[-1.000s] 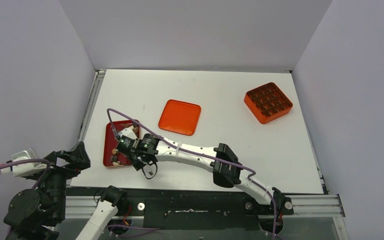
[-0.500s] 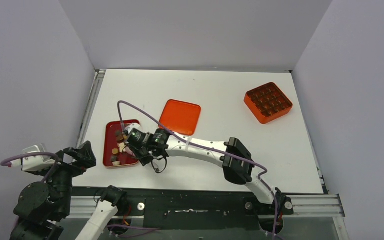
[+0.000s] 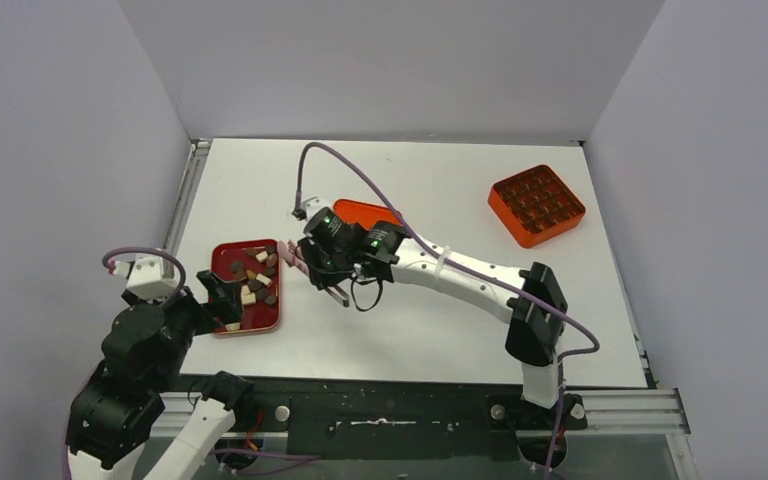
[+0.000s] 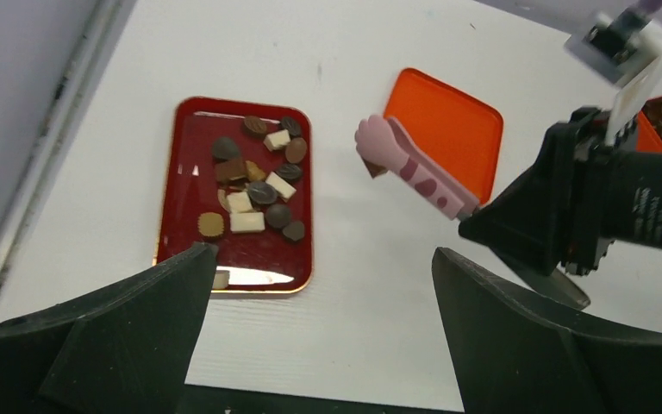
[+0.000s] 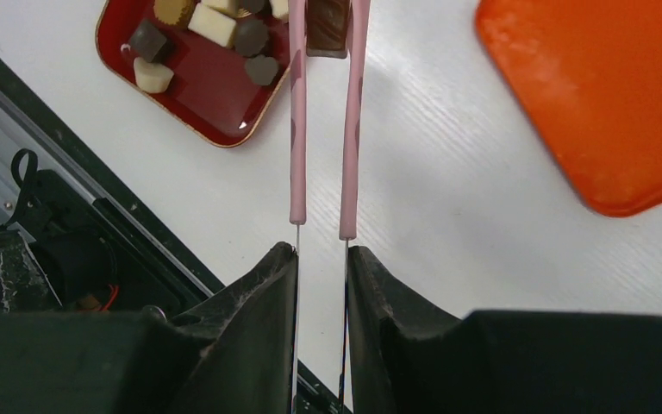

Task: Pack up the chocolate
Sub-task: Place the fake chocolate in the packing box.

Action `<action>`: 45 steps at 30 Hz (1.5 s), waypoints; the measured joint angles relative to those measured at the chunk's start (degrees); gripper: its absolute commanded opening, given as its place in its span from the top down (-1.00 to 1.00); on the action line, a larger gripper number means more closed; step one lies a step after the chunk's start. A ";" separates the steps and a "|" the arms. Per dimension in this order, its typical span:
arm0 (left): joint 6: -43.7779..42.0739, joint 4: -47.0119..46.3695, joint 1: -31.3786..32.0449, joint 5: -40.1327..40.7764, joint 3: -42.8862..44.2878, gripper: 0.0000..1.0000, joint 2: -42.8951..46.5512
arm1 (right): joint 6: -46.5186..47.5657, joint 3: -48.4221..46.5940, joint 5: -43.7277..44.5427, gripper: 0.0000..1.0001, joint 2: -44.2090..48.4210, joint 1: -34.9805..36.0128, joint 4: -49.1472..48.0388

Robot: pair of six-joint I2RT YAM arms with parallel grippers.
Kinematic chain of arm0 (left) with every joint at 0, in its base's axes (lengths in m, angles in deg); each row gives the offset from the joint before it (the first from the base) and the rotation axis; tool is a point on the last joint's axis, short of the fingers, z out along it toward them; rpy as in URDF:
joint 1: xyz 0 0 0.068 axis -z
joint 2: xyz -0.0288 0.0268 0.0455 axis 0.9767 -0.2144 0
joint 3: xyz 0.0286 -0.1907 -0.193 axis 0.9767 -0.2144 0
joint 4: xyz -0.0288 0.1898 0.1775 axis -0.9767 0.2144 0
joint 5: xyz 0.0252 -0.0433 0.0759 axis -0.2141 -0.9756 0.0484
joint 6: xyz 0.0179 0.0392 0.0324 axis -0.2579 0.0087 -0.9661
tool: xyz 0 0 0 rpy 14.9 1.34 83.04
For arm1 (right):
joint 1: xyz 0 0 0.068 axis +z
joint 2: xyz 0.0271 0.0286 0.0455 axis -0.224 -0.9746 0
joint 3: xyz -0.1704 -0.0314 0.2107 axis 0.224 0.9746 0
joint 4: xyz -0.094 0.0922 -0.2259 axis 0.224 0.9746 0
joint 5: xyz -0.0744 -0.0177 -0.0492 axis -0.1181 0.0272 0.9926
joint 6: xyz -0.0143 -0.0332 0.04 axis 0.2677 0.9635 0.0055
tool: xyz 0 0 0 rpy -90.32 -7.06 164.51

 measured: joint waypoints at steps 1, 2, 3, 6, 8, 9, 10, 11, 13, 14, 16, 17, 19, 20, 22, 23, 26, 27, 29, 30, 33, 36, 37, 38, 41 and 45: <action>0.39 -0.31 0.00 -1.36 -0.94 -0.95 -0.44 | 0.04 0.68 0.42 0.55 1.14 -0.61 -0.04; 0.98 -0.92 0.00 -3.28 -2.12 -0.95 -0.90 | 0.17 1.75 1.16 0.55 2.89 -1.51 -0.13; 1.31 -1.25 0.00 -4.55 -2.84 -0.95 -1.25 | 0.24 2.43 1.68 0.55 4.04 -2.23 -0.02; 1.81 -3.30 0.00 -10.01 -5.05 -0.95 -2.93 | 0.76 5.01 4.04 0.55 8.61 -5.51 0.61; 1.77 -5.03 0.00 -13.31 -6.32 -0.95 -4.42 | 1.29 6.05 5.64 0.55 11.06 -7.89 1.22; 1.64 -6.08 0.00 -15.08 -7.04 -0.95 -5.44 | 1.57 6.60 6.58 0.55 12.31 -9.33 1.64; 1.44 -6.84 0.00 -16.87 -7.65 -0.95 -6.69 | 1.84 7.19 7.48 0.55 13.51 -10.84 1.99; 1.25 -7.50 0.00 -18.69 -8.11 -0.95 -8.20 | 1.99 7.80 8.22 0.54 14.80 -12.35 2.34; 0.90 -8.55 0.00 -21.66 -8.44 -0.95 -11.21 | 2.36 9.01 9.29 0.55 16.90 -15.30 3.30; 0.66 -9.03 0.00 -23.15 -8.46 -0.95 -12.94 | 2.60 9.68 9.70 0.55 17.92 -17.03 3.80; 0.11 -9.81 -0.02 -25.86 -8.46 -0.95 -16.17 | 3.02 11.19 10.25 0.55 20.00 -20.28 4.44; -0.11 -9.90 -0.02 -26.80 -8.46 -0.95 -17.38 | 3.19 11.89 10.49 0.56 20.90 -21.90 4.81; -0.52 -9.90 -0.07 -28.72 -8.46 -0.95 -19.69 | 3.45 12.87 11.02 0.56 22.21 -24.81 5.51; -0.85 -9.90 -0.17 -29.66 -8.46 -0.95 -20.85 | 3.72 13.31 11.15 0.55 22.67 -26.38 5.95; -1.81 -9.92 -0.50 -31.45 -8.52 -0.95 -22.69 | 4.42 14.05 11.58 0.54 23.45 -29.20 6.69; -2.12 -9.92 -0.66 -32.13 -8.52 -0.95 -23.30 | 4.70 14.47 11.82 0.54 23.71 -30.21 6.82; -3.34 -10.01 -1.31 -33.77 -8.52 -0.95 -25.38 | 5.68 16.74 12.33 0.53 24.76 -34.36 7.26; -3.63 -10.21 -1.49 -34.05 -8.52 -0.95 -25.64 | 6.03 17.55 12.31 0.53 25.11 -35.82 7.52; -4.02 -11.34 -1.77 -34.25 -8.87 -0.95 -25.83 | 6.54 18.73 12.35 0.53 25.31 -39.39 8.22; -4.11 -12.00 -1.86 -34.16 -9.09 -0.95 -25.59 | 6.75 19.17 12.50 0.53 25.31 -41.00 8.28; -4.26 -13.94 -2.01 -32.65 -10.88 -0.95 -23.17 | 7.56 21.07 13.73 0.53 25.29 -46.01 8.28; -4.57 -14.23 -2.05 -30.97 -12.70 -0.95 -20.39 | 8.11 21.79 14.80 0.52 25.11 -49.27 8.37; -4.74 -14.19 -2.05 -30.58 -13.16 -0.95 -19.61 | 8.33 21.79 15.08 0.51 25.07 -50.31 8.33; -4.92 -14.16 -2.05 -30.18 -13.49 -0.95 -19.02 | 8.59 21.79 15.26 0.51 25.00 -51.45 8.31; -5.73 -14.32 -2.05 -29.20 -13.60 -0.95 -17.88 | 9.18 22.01 15.30 0.49 24.98 -54.62 8.02; -6.29 -14.73 -2.08 -28.09 -13.64 -0.95 -16.87 | 9.09 24.02 15.23 0.48 24.90 -58.66 7.26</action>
